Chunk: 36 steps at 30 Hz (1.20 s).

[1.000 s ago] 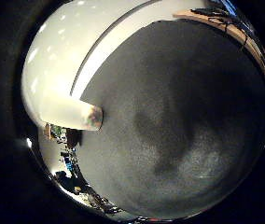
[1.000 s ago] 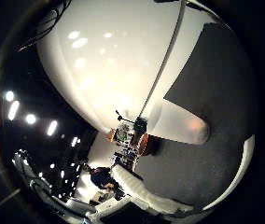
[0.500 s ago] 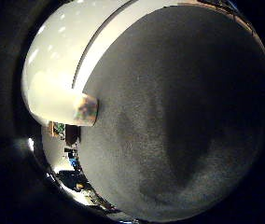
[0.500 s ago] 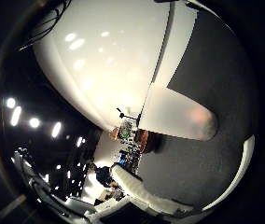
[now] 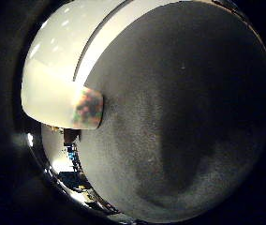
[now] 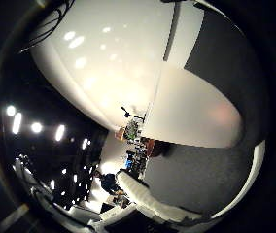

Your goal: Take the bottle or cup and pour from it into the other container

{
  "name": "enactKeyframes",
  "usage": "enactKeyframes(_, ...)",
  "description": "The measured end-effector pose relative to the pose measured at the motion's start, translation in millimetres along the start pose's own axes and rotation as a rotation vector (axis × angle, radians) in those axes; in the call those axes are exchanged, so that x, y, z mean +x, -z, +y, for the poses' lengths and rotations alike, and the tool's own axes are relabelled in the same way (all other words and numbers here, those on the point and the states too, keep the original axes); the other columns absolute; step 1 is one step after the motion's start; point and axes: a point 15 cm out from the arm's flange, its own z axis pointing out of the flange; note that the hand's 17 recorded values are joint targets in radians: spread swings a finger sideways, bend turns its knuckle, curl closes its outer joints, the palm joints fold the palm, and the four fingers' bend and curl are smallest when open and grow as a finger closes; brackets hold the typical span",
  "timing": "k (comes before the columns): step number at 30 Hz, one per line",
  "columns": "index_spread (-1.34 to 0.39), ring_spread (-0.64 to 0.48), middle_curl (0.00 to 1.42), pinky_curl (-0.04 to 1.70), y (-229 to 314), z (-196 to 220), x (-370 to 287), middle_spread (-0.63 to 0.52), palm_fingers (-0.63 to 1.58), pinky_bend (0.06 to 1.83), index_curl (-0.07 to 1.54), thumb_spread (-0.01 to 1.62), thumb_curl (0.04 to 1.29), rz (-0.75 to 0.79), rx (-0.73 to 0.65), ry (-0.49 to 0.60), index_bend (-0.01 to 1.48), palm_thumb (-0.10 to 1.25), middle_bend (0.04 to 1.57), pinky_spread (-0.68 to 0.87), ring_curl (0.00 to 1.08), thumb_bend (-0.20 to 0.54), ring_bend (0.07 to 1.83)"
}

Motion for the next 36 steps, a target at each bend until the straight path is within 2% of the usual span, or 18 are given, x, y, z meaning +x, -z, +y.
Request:
enactKeyframes(10, -0.22, 0.14, 0.33, 0.33, -34.4, -0.3, -17.3, 0.12, -0.02, 0.39, 0.20, 0.89, 0.30, -0.024, -0.050, 0.024, 0.13, 0.38, 0.20, 0.31, 0.28, -0.033, 0.29)
enactKeyframes(19, -0.17, 0.11, 0.34, 0.33, -40.1, 0.1, -15.3, 0.14, 0.01, 0.39, 0.22, 0.89, 0.30, -0.014, -0.052, 0.030, 0.14, 0.40, 0.23, 0.28, 0.28, -0.031, 0.33)
enactKeyframes(28, -0.12, 0.07, 0.35, 0.31, -40.1, 0.6, -16.6, 0.12, 0.12, 0.35, 0.24, 0.91, 0.30, -0.018, -0.056, 0.042, 0.15, 0.44, 0.28, 0.23, 0.28, -0.029, 0.38)
enactKeyframes(36, -0.13, 0.03, 0.36, 0.31, -41.0, 2.5, -18.3, 0.08, 0.27, 0.35, 0.25, 0.93, 0.31, -0.027, -0.061, 0.054, 0.15, 0.50, 0.34, 0.14, 0.30, -0.024, 0.50)
